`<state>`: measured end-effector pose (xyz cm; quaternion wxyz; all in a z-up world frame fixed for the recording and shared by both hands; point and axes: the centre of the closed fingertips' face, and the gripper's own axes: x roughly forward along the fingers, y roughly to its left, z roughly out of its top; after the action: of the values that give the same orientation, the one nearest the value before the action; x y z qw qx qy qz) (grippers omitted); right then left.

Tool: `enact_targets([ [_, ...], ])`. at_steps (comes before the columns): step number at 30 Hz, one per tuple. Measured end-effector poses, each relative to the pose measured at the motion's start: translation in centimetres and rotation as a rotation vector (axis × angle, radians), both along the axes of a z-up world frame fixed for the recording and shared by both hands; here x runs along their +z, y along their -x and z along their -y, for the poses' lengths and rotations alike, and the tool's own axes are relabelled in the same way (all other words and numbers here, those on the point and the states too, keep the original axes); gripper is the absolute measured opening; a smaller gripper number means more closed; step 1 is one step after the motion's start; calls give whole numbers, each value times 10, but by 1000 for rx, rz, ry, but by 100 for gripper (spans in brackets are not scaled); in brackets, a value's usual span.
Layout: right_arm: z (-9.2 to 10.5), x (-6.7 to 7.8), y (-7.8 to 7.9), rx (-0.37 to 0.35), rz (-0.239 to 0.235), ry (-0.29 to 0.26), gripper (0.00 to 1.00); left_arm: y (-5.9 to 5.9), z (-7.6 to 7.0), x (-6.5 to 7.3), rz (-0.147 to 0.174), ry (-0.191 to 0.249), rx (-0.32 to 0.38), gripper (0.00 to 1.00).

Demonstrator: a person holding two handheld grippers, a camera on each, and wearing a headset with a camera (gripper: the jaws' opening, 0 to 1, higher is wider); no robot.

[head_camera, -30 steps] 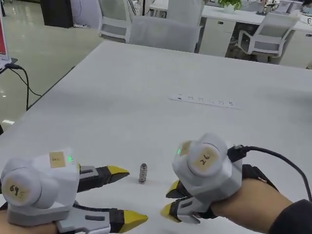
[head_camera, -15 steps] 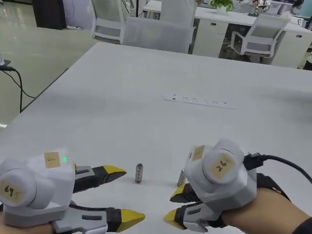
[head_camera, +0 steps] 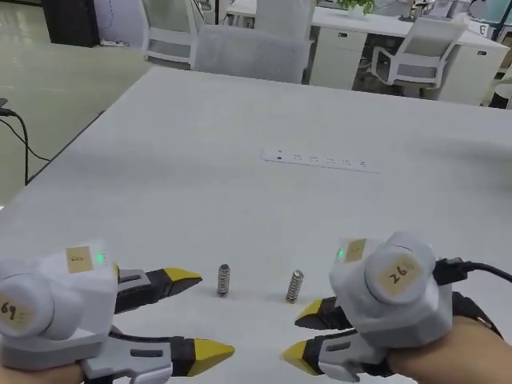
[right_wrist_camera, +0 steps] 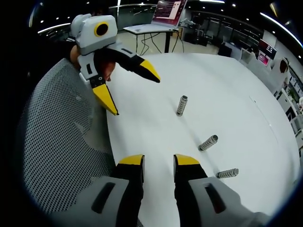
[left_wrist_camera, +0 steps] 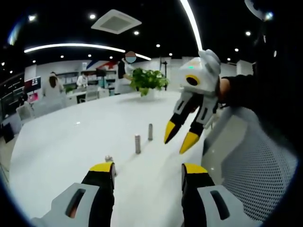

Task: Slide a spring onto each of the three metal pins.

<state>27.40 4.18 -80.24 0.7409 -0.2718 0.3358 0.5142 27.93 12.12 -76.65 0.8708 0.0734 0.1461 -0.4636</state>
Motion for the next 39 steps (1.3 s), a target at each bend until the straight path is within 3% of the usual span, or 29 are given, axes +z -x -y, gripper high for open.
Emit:
enact_targets([
  [39,77,17,-35,-224,66,-84,32,-3,-3,-1,-33,24,45,56],
])
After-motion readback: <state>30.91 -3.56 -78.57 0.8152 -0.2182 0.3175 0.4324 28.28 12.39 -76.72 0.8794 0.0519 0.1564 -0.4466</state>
